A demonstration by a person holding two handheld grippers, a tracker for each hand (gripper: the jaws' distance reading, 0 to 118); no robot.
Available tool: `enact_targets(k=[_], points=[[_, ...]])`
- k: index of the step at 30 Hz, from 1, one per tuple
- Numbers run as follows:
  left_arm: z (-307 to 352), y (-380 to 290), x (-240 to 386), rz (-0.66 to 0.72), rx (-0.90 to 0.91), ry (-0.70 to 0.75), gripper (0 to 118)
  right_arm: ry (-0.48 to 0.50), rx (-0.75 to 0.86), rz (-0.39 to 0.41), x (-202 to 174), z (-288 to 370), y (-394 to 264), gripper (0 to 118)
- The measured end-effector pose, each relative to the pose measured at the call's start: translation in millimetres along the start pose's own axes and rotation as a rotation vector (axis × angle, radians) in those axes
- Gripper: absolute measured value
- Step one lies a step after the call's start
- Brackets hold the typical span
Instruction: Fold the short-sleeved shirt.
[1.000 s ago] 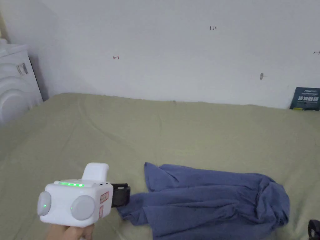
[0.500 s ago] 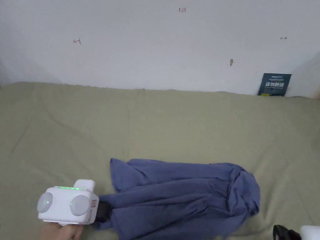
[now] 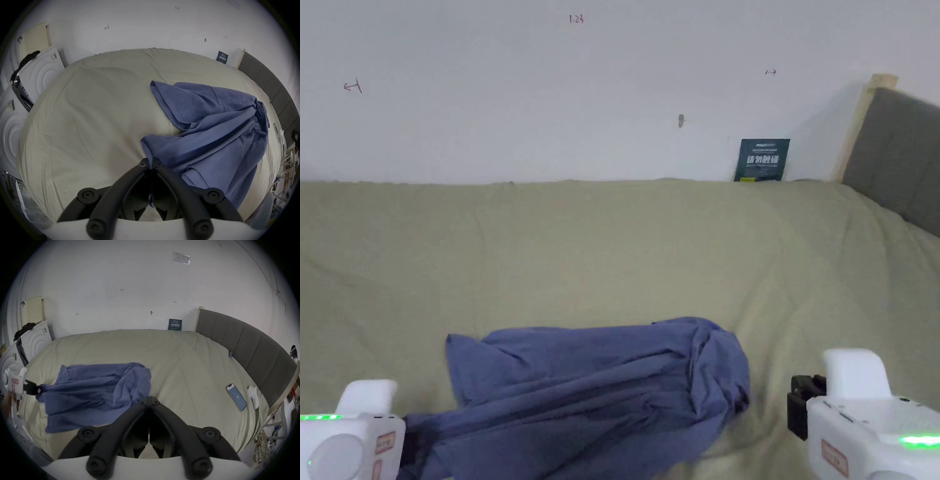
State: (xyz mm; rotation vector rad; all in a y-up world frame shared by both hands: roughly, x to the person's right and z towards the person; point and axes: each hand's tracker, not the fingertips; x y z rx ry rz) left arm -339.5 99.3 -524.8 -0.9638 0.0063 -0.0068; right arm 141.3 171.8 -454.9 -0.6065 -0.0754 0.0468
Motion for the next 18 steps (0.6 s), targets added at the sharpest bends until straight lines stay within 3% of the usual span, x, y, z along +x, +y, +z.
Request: enact_targets(k=[8,15,17,18], points=[[2,0,-1,-0.001,-0.003,-0.012,0,-0.009,-0.045,0.057,15,-54,30,1],[1,1,-4,-0.005,-0.015,-0.022,0,0.052,-0.16,0.074,26,-127,49,1],[-2,1,-4,-0.005,-0.02,-0.025,0,0.086,-0.226,0.036,31,-156,56,2],[-4,1,-4,-0.008,-0.023,-0.024,0,0.107,-0.252,0.013,34,-173,59,10]])
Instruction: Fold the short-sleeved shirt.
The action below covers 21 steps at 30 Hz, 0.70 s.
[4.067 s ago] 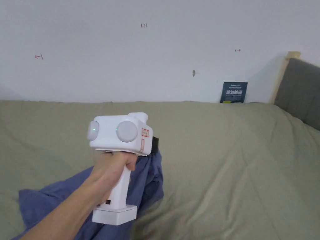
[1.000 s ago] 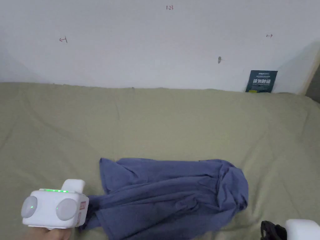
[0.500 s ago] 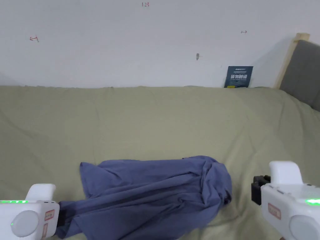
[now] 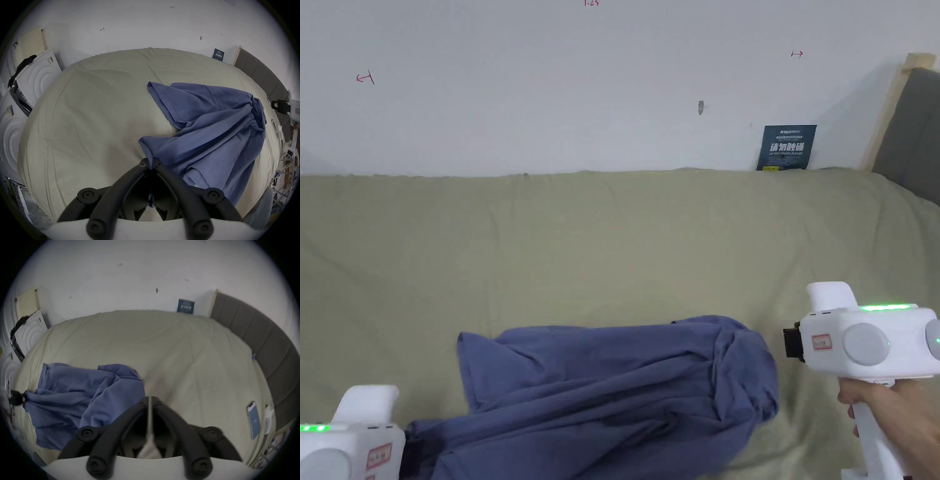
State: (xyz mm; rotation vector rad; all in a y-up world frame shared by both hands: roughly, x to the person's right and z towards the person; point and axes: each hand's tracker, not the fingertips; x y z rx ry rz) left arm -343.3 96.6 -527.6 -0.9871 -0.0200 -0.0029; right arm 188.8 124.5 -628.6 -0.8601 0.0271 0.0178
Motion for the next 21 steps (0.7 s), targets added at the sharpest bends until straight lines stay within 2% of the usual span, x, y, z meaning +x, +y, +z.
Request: enact_targets(k=[2,3,6,8,9,10,11,12,13,14,15,16,17,18,19,21], points=[[-4,0,0,0.001,-0.008,-0.005,0,0.006,-0.075,-0.032,6,-30,14,93],[-7,-1,-1,0.0,-0.011,-0.006,0,0.033,-0.121,-0.043,10,-47,19,117],[-12,0,-2,0.001,-0.019,-0.014,0,0.013,-0.146,-0.035,10,-81,34,118],[-15,0,-2,0.001,-0.024,-0.018,0,0.003,-0.194,0.007,-1,-92,32,118],[-17,0,-2,0.003,-0.026,-0.019,0,0.01,-0.233,0.029,-6,-99,29,112],[-19,0,-2,0.005,-0.033,-0.02,0,0.02,-0.256,0.046,-12,-102,24,93],[-23,-1,-3,0.007,-0.037,-0.022,0,0.053,-0.244,0.065,-17,-99,19,89],[-24,-2,-3,0.008,-0.041,-0.022,0,0.072,-0.216,0.071,-23,-95,15,74],[-25,-2,-2,0.008,-0.045,-0.022,0,0.043,-0.184,0.067,-22,-81,20,31],[-26,-2,-2,0.01,-0.05,-0.021,0,0.108,-0.179,0.07,-25,-73,21,7],[-26,-3,-3,0.014,-0.053,-0.019,0,0.054,-0.158,0.108,-33,-65,21,7],[-23,-3,-2,0.017,-0.053,-0.017,0,-0.027,-0.127,0.186,-38,-55,19,6],[-20,-3,-1,0.023,-0.05,-0.015,0,-0.006,-0.143,0.212,-41,-50,18,6],[-15,-3,-1,0.027,-0.046,-0.013,0,-0.036,-0.145,0.23,-43,-43,17,6],[-10,-3,-1,0.031,-0.042,-0.012,0,-0.005,-0.14,0.178,-34,-36,16,6],[-2,-2,-2,0.043,-0.031,-0.01,0,0.012,-0.122,0.138,-27,-21,12,6]])
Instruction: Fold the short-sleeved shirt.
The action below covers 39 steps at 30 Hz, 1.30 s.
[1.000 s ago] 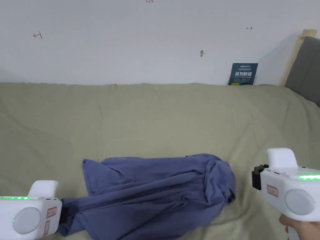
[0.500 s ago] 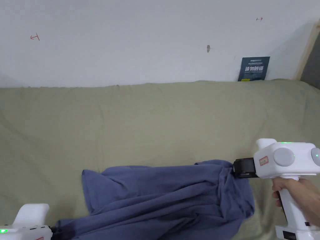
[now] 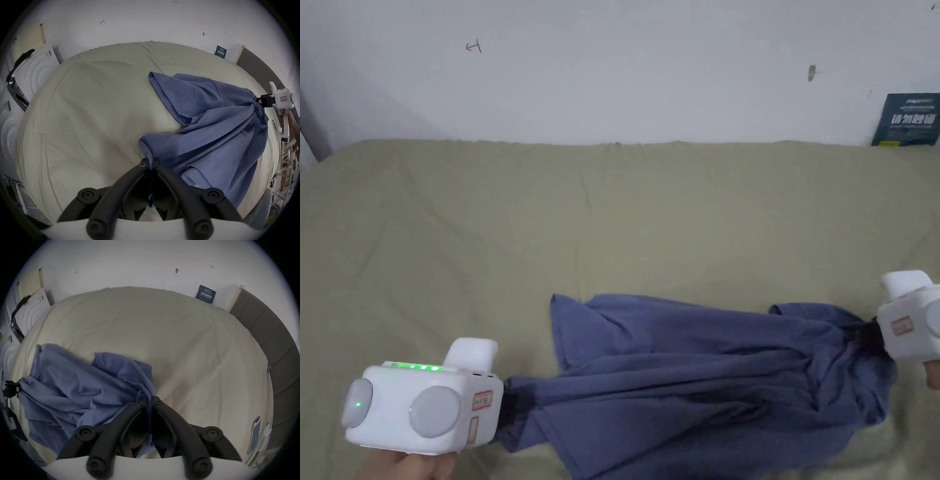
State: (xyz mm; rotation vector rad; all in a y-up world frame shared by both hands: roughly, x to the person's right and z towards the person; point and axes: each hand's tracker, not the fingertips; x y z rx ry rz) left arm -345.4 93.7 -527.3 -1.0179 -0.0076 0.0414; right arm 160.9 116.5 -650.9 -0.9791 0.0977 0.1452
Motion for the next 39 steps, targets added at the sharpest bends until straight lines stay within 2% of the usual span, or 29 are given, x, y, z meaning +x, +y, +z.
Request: enact_targets(k=[5,8,13,16,22,28,33,39], points=[[23,-5,2,-0.008,-0.002,0.017,0,-0.014,0.034,-0.021,21,42,-16,6],[45,-6,-3,0.008,0.012,0.011,0,-0.014,0.075,-0.072,37,74,-26,6],[90,8,-10,0.019,0.099,0.052,0,-0.032,0.171,-0.1,53,142,-34,6],[124,24,-16,0.025,0.166,0.061,0,0.004,0.228,-0.12,61,187,-33,7],[208,64,-16,-0.001,0.332,0.114,0,-0.012,0.387,-0.102,60,286,-16,7],[285,100,-10,-0.014,0.444,0.161,0,-0.052,0.486,-0.066,56,358,6,7],[330,119,-6,0.011,0.517,0.172,0,-0.081,0.552,-0.051,51,397,23,6],[352,134,-5,0.026,0.549,0.191,0,-0.104,0.578,-0.04,47,418,41,7]])
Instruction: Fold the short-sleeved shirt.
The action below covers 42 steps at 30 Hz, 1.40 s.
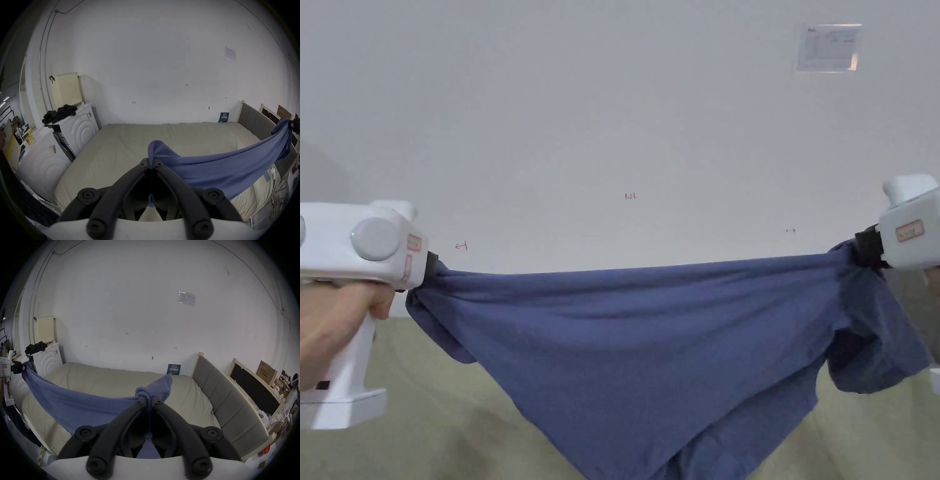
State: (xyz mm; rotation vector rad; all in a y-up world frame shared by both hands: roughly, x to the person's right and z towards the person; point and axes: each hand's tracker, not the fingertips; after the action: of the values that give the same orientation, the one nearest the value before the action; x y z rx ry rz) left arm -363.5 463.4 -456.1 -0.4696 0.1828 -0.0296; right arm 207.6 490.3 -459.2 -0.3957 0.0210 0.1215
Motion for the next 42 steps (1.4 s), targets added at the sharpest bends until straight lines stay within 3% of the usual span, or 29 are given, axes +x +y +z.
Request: enact_targets(k=[27,42], points=[[-113,102,31,0.0,0.038,0.098,0,-0.114,0.025,0.052,-13,-120,111,7],[-227,78,61,-0.015,-0.026,0.115,0,-0.123,-0.034,0.057,-13,-233,84,7]])
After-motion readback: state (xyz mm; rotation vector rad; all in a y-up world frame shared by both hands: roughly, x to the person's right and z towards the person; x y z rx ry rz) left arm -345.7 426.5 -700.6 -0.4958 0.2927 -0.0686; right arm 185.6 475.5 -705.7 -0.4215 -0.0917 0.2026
